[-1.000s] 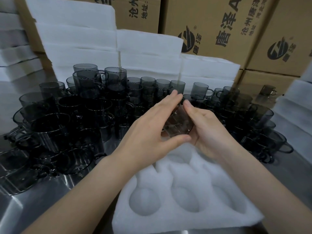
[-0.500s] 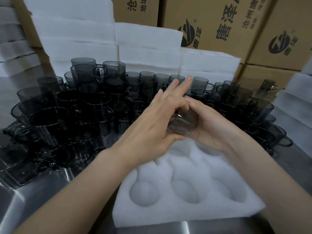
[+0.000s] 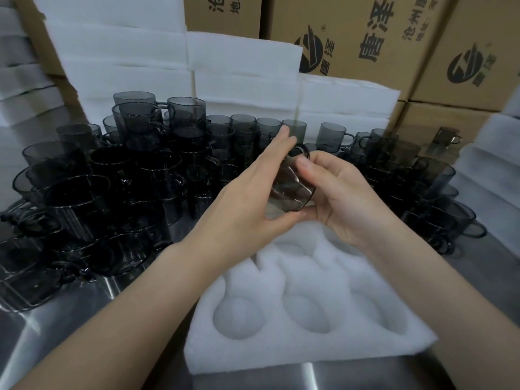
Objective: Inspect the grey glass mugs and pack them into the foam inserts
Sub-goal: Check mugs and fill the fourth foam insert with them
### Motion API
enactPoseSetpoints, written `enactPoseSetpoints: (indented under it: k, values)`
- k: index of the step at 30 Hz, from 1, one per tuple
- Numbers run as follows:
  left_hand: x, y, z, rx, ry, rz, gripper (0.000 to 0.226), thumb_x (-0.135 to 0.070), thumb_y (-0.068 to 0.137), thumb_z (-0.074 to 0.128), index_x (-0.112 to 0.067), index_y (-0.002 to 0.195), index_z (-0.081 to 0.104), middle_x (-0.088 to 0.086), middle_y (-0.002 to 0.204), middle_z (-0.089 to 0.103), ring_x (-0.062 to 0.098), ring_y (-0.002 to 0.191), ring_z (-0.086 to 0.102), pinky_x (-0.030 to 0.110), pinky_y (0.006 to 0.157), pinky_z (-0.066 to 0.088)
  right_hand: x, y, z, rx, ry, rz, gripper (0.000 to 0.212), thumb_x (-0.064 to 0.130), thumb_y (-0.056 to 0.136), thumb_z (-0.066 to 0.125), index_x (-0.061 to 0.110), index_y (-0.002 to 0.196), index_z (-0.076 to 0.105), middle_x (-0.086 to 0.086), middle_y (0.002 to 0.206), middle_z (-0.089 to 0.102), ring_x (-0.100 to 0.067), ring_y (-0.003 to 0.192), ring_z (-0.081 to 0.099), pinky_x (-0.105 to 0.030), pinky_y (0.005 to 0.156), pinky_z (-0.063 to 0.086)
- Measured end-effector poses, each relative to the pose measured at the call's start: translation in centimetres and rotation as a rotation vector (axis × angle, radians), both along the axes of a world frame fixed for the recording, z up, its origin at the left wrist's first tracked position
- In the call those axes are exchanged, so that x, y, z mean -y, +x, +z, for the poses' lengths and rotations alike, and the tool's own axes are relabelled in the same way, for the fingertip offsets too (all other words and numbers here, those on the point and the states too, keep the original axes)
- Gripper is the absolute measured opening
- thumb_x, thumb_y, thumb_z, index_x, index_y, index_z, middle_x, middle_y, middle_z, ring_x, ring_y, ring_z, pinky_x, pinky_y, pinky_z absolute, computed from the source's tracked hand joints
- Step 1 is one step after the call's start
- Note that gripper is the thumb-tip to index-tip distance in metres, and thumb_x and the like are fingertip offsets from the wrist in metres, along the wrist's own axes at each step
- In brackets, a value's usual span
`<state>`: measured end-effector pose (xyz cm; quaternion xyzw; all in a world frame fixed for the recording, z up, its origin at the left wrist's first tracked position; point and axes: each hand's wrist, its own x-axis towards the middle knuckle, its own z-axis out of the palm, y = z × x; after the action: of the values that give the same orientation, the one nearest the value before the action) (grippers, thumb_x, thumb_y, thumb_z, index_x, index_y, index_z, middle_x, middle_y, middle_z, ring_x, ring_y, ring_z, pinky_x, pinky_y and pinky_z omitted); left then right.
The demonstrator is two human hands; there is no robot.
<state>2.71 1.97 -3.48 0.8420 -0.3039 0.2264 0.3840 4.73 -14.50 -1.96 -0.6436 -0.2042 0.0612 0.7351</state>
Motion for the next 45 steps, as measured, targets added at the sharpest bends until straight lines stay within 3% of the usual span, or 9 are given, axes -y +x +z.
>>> enactPoseSetpoints:
  k: [8,12,15,19,23,26,29,35,45]
  values:
    - [0.2,0.1,-0.1,0.024,0.019,-0.090,0.079,-0.011,0.078,0.077,-0.020,0.144,0.035,-0.015,0.158,0.017,0.002,0.146,0.019,0.027,0.117,0.026,0.0,0.0,0.3,-0.032,0.028,-0.058,0.034,0.032,0.081,0.061,0.006,0.101,0.054,-0.011,0.077,0.066,-0.024,0.067,0.068,-0.042,0.051,0.057]
    - [0.3,0.2,-0.1,0.026,0.056,-0.077,0.075,-0.002,0.076,0.076,-0.022,0.139,0.039,-0.015,0.157,0.017,0.002,0.148,0.011,0.027,0.121,0.016,-0.2,-0.1,0.4,-0.079,0.059,-0.040,0.007,0.011,0.097,0.050,0.005,0.095,0.054,-0.012,0.083,0.063,-0.027,0.075,0.066,-0.052,0.062,0.057]
    - [0.5,0.3,0.0,0.063,0.080,-0.053,0.070,0.002,0.076,0.073,-0.022,0.134,0.041,-0.015,0.155,0.017,0.006,0.149,0.011,0.024,0.121,0.008,-0.5,-0.1,0.5,-0.076,0.109,-0.051,0.021,0.003,0.099,0.043,0.009,0.081,0.054,-0.009,0.077,0.060,-0.026,0.075,0.061,-0.051,0.065,0.056]
    - [0.3,0.3,0.1,0.107,0.007,0.058,0.075,-0.002,0.069,0.069,-0.025,0.134,0.039,-0.009,0.157,0.024,0.013,0.148,0.015,0.033,0.121,0.014,-0.5,-0.1,0.7,-0.088,0.119,0.005,0.020,0.013,0.099,0.042,0.005,0.103,0.060,-0.016,0.098,0.060,-0.030,0.093,0.057,-0.054,0.075,0.054]
    - [0.0,0.5,-0.2,0.158,-0.005,0.141,0.086,0.003,0.066,0.071,-0.009,0.144,0.038,0.005,0.145,0.043,0.013,0.135,0.034,0.011,0.111,0.021,-0.1,0.1,0.7,-0.144,0.229,0.005,0.020,0.019,0.098,0.046,0.007,0.090,0.060,-0.010,0.089,0.061,-0.031,0.097,0.054,-0.051,0.069,0.057]
    - [-0.2,0.7,-0.4,0.090,-0.015,0.120,0.085,0.007,0.065,0.070,-0.011,0.143,0.041,-0.005,0.130,0.048,-0.005,0.118,0.043,0.000,0.099,0.025,-0.1,0.0,0.4,-0.071,0.201,0.010,0.011,0.014,0.082,0.060,0.009,0.092,0.059,-0.016,0.096,0.060,-0.032,0.094,0.054,-0.052,0.071,0.059]
    - [-0.3,0.6,-0.3,-0.033,-0.100,0.105,0.092,0.003,0.063,0.070,-0.029,0.143,0.036,-0.023,0.116,0.051,-0.018,0.106,0.047,-0.002,0.089,0.032,-0.3,0.0,0.0,-0.046,0.146,0.058,0.030,0.018,0.081,0.060,0.010,0.110,0.057,-0.017,0.111,0.062,-0.031,0.098,0.059,-0.052,0.085,0.056]
    - [-0.1,0.4,-0.1,-0.108,-0.104,0.057,0.087,-0.018,0.070,0.082,-0.026,0.143,0.035,-0.010,0.131,0.052,0.005,0.118,0.053,0.021,0.102,0.041,-1.0,-0.6,-0.2,0.096,-0.102,0.045,0.035,0.016,0.098,0.048,0.013,0.133,0.049,-0.002,0.109,0.067,-0.015,0.100,0.065,-0.033,0.089,0.055]
    - [0.0,-0.3,0.2,-0.054,-0.222,0.003,0.080,-0.049,0.066,0.078,-0.031,0.135,0.043,-0.027,0.111,0.055,-0.015,0.103,0.054,0.003,0.087,0.039,-0.9,-0.8,-0.2,0.071,0.074,0.087,0.027,0.034,0.097,0.043,0.026,0.114,0.064,0.003,0.100,0.072,-0.014,0.091,0.069,-0.028,0.065,0.056]
